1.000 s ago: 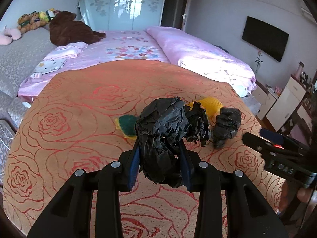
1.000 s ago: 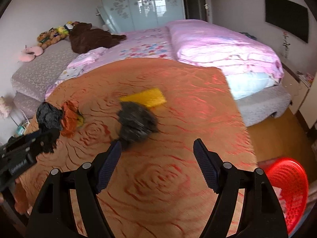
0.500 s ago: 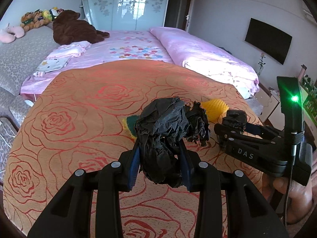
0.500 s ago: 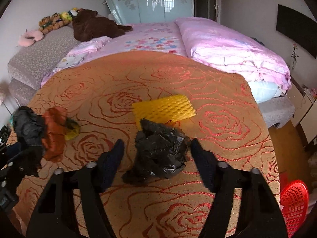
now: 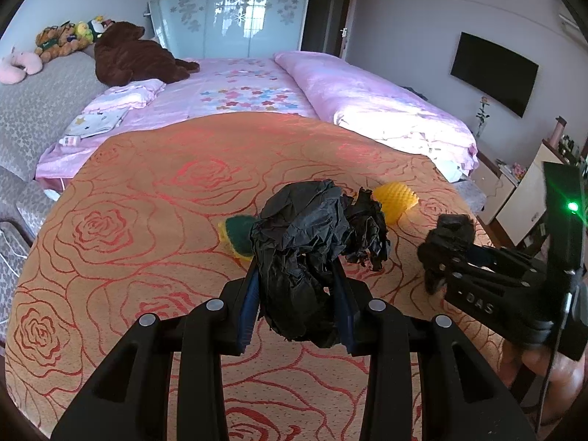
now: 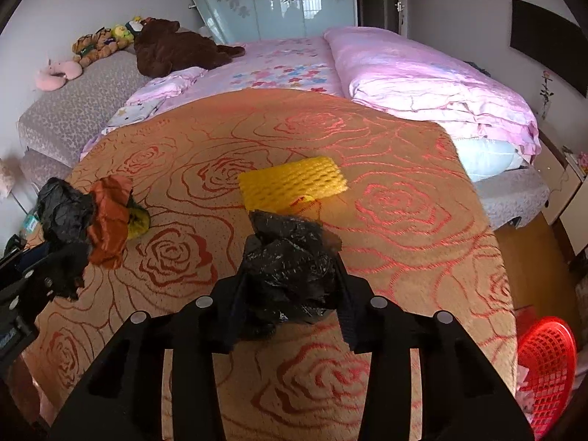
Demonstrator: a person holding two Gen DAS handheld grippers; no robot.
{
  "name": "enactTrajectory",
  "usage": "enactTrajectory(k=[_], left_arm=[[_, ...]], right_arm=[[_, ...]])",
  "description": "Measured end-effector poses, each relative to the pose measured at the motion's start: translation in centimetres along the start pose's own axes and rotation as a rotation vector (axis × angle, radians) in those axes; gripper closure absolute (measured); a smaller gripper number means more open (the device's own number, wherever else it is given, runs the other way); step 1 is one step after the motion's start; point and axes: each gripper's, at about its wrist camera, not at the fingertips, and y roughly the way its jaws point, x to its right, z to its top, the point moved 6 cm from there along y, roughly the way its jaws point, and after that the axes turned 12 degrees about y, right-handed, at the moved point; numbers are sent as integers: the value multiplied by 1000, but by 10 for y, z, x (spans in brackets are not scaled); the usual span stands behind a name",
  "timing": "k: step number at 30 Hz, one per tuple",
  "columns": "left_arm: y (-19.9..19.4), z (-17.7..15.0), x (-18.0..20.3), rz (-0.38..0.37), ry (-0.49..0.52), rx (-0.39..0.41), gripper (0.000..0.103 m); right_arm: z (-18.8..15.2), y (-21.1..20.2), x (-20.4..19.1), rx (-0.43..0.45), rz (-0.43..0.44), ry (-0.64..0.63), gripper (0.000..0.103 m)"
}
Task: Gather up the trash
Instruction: 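Grasp the smaller black plastic bag with the right tool while the left tool holds its bag, then carry both black bags over the red wastebasket with both tools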
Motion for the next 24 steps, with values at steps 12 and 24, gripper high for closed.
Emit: enactTrajectory(k=[12, 24], left_arm=[[-2, 7, 24, -20, 54, 11, 69], [1, 19, 54, -50, 125, 17, 69]], right_arm=[[-3, -40, 29, 62, -36, 58, 63], [-5, -67, 62, 97, -67, 127, 63]])
